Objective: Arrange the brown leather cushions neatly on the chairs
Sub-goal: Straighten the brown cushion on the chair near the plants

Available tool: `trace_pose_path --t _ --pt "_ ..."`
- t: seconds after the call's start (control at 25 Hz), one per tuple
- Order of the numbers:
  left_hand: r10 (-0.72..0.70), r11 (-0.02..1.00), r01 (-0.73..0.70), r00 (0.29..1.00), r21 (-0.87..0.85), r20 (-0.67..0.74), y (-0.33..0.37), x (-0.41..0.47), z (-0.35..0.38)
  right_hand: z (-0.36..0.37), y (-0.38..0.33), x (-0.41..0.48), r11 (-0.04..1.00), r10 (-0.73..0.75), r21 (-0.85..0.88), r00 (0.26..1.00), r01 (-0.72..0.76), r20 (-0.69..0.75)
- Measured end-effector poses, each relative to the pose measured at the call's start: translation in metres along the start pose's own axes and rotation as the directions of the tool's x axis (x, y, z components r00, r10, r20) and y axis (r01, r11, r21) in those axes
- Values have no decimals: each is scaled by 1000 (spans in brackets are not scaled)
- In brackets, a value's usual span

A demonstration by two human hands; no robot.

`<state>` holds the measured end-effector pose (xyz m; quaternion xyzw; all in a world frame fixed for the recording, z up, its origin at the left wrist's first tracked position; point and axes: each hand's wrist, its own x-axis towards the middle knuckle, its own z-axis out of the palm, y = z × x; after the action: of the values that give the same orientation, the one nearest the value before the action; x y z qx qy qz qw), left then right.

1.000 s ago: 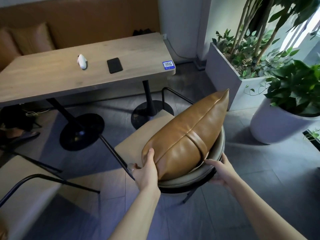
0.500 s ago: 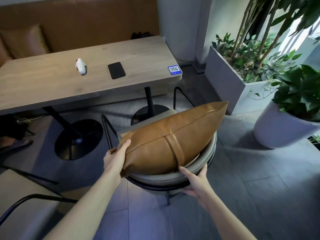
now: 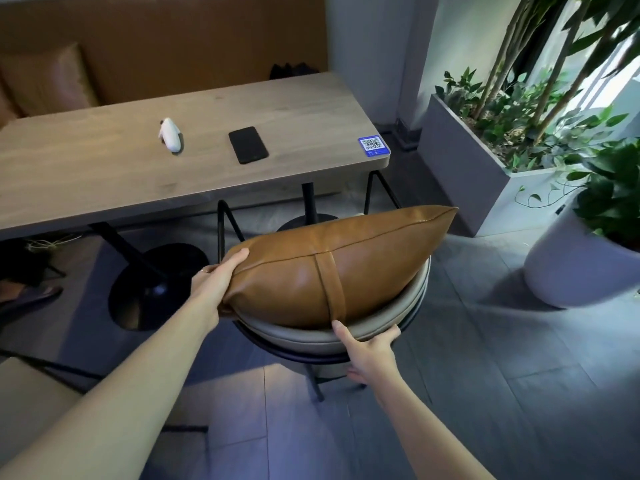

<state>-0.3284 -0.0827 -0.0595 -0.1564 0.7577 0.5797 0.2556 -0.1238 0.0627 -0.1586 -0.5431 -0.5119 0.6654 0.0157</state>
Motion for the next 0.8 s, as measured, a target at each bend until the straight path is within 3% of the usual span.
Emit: trace_pose_path --t 0.16,0.36,0.52,0.6,0.68,0.76,0.8 --pt "13 998 -13 1000 -62 13 4 12 -2 17 -4 5 999 35 1 999 -35 -9" --pt "50 948 -62 998 -311 -46 -31 -36 5 -8 -2 1 999 28 -32 999 -28 21" --pt "73 972 -82 996 -220 -45 -71 -100 43 -62 -26 16 999 -40 -14 994 39 -105" --pt "230 966 -236 971 -109 -65 -78 -127 63 -84 -41 26 997 -66 -49 992 61 -110" --pt "540 839 -526 835 139 -103 -73 -146 83 -100 -56 35 991 -94 -99 992 86 -86" --pt "797 480 -700 600 529 70 -68 -153 104 -109 -70 42 989 -97 -119 995 93 -25" --pt "808 251 -677 540 691 235 -67 -150 117 -112 -76 46 989 -99 -115 995 98 2"
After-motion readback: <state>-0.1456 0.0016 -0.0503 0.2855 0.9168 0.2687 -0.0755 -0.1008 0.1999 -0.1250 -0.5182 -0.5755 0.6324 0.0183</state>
